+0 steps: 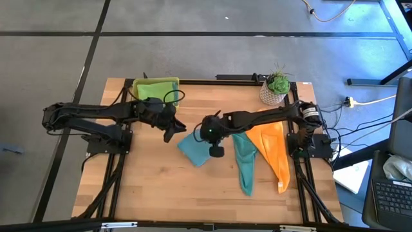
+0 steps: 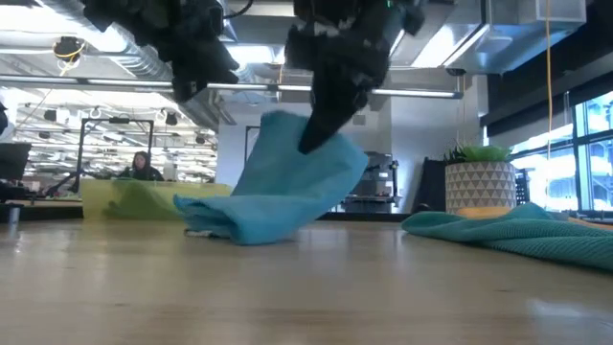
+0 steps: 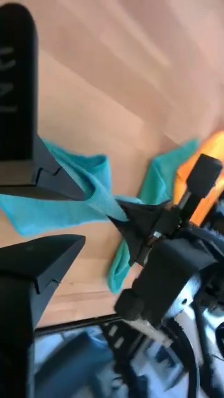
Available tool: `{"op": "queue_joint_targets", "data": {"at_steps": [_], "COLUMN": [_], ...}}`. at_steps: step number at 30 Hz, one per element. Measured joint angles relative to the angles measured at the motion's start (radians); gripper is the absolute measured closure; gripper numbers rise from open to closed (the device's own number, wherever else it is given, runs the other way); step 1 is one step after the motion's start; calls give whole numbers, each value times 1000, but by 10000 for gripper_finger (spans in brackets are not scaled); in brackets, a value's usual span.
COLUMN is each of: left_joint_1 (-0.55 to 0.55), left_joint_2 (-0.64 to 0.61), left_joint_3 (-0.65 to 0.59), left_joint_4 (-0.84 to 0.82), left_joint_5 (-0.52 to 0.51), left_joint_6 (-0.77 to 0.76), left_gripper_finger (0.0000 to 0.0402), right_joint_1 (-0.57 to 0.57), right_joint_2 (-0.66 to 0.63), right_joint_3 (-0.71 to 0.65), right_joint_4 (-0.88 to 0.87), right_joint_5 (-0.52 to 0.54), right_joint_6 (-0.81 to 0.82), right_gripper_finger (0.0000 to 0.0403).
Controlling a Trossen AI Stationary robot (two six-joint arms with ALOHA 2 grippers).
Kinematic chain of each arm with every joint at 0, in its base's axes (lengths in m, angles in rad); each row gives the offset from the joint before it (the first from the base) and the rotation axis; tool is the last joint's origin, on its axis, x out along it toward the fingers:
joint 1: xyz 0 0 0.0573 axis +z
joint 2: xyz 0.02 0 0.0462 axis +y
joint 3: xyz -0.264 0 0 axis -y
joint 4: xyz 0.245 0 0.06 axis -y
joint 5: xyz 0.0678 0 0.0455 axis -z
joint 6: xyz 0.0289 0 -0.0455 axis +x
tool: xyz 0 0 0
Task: Fold microfiber towels
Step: Put the folded blue towel into the yellow bin
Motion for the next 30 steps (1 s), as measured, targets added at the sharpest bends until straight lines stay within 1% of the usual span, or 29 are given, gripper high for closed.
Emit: {"op": "queue_joint_targets", "data": {"at_steps": [2,5,8,11,14,18,20,24,26,27,29,30], "left_joint_1": [16,52,89,128,171,221,239,249,236,225,209,207], "left_joint_2": [-4,-2,-2,-2,2,21,25,28,27,27,27,28], "left_joint_3": [0,0,0,0,0,0,0,0,0,0,0,0], "left_joint_4": [8,-2,-2,-2,-1,8,47,192,227,215,141,104], "left_joint_5": [34,102,175,241,347,476,513,522,493,457,372,351], "left_joint_6": [67,116,136,138,132,107,69,-40,-71,-69,-25,5], "left_gripper_finger": [302,275,236,196,164,148,147,149,149,148,147,147], "right_joint_1": [19,46,69,83,92,92,92,85,79,76,75,76], "right_joint_2": [0,-1,-2,-3,-4,-5,-5,-5,-5,-5,-4,-3], "right_joint_3": [39,105,182,253,310,354,364,364,364,364,378,394], "right_joint_4": [-52,-143,-205,-227,-233,-255,-279,-321,-328,-329,-339,-341], "right_joint_5": [25,78,140,162,186,200,200,200,200,200,219,231], "right_joint_6": [-54,-140,-219,-279,-327,-371,-379,-378,-355,-345,-334,-335], "right_gripper_finger": [399,399,399,399,399,399,399,399,399,399,399,399]}}
